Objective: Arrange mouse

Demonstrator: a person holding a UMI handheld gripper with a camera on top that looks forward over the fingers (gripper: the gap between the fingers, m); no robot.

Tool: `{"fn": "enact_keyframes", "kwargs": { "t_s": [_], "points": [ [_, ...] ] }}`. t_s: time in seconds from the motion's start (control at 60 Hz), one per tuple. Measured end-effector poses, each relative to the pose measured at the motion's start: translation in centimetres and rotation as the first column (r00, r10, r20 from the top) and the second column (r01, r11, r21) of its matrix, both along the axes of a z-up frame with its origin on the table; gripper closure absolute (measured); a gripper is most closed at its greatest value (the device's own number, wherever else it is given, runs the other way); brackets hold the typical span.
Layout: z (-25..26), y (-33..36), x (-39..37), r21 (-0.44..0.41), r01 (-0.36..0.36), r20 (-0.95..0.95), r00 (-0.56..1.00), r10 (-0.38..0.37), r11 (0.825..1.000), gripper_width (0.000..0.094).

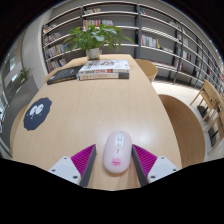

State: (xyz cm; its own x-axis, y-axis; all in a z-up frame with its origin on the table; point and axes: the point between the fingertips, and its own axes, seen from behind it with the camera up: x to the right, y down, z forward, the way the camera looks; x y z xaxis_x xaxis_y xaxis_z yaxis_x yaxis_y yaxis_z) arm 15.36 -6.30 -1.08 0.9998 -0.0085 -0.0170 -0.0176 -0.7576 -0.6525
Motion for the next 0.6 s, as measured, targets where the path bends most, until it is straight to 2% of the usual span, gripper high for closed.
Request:
{"fn": "enact_keyframes", "kwargs": {
  "t_s": [0.15, 0.3, 0.383, 0.4, 0.417, 0.5, 0.55, 0.6],
  "points": [
    [-0.1, 1.1, -0.2, -0.005, 0.005, 0.017, 1.0, -0.005, 1.0, 0.0438],
    [-0.2, 1.1, -0.4, -0.01, 0.012, 0.047, 0.999, -0.011, 1.0, 0.0512],
    [-0.4, 1.3, -0.5, -0.031, 0.037, 0.049, 0.998, -0.036, 0.999, 0.0586],
    [-0.4, 1.3, -0.5, -0.036, 0.042, 0.051, 0.998, -0.04, 0.998, 0.0554],
    [-0.4, 1.3, -0.5, -0.041, 0.047, 0.054, 0.998, -0.045, 0.998, 0.0612],
    [0.9, 1.0, -1.0, -0.07, 0.092, 0.047, 0.995, -0.089, 0.993, 0.0613],
    [3.8, 2.1, -1.5, -0.022, 0.128, 0.036, 0.991, -0.127, 0.992, 0.0611],
    [7.7, 3.8, -2.6, 0.046, 0.134, 0.042, 0.99, -0.136, 0.99, 0.0612]
  ]
}}
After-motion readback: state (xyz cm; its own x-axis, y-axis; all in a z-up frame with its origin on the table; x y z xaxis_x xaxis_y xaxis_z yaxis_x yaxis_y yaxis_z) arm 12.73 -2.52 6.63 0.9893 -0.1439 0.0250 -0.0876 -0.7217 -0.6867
